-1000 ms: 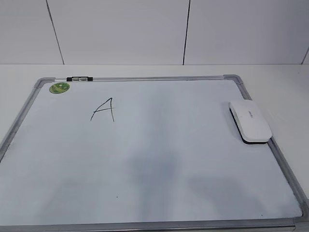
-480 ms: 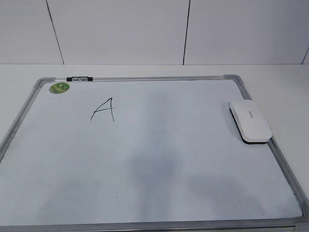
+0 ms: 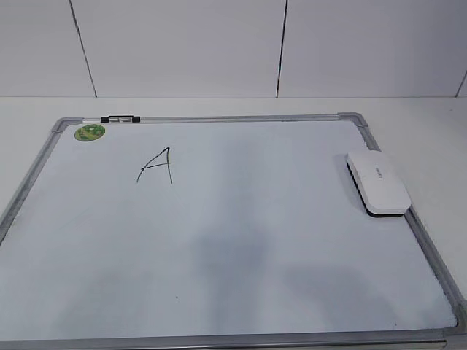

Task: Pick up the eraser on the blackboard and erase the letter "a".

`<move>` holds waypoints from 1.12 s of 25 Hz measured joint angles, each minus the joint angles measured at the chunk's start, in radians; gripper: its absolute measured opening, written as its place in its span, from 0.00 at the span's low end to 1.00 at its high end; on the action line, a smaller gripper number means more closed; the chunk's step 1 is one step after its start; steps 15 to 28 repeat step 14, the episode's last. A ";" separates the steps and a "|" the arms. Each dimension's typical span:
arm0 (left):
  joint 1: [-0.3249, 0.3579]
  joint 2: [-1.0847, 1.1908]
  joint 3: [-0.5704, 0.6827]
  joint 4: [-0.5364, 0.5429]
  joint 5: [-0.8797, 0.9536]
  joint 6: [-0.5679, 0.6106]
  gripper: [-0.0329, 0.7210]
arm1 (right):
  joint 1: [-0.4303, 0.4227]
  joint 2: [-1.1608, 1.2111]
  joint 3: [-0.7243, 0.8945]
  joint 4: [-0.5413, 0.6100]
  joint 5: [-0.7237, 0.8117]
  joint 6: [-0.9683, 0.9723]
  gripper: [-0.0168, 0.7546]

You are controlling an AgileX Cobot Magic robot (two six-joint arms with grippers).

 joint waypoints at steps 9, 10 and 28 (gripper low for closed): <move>0.000 0.000 0.000 0.000 0.000 0.000 0.49 | 0.000 0.000 0.000 0.000 0.000 0.000 0.78; 0.000 0.000 0.000 0.000 0.000 0.000 0.49 | 0.000 0.000 0.000 0.000 0.000 0.000 0.78; 0.000 0.000 0.000 0.000 0.000 0.000 0.49 | 0.000 0.000 0.000 0.000 0.000 0.000 0.78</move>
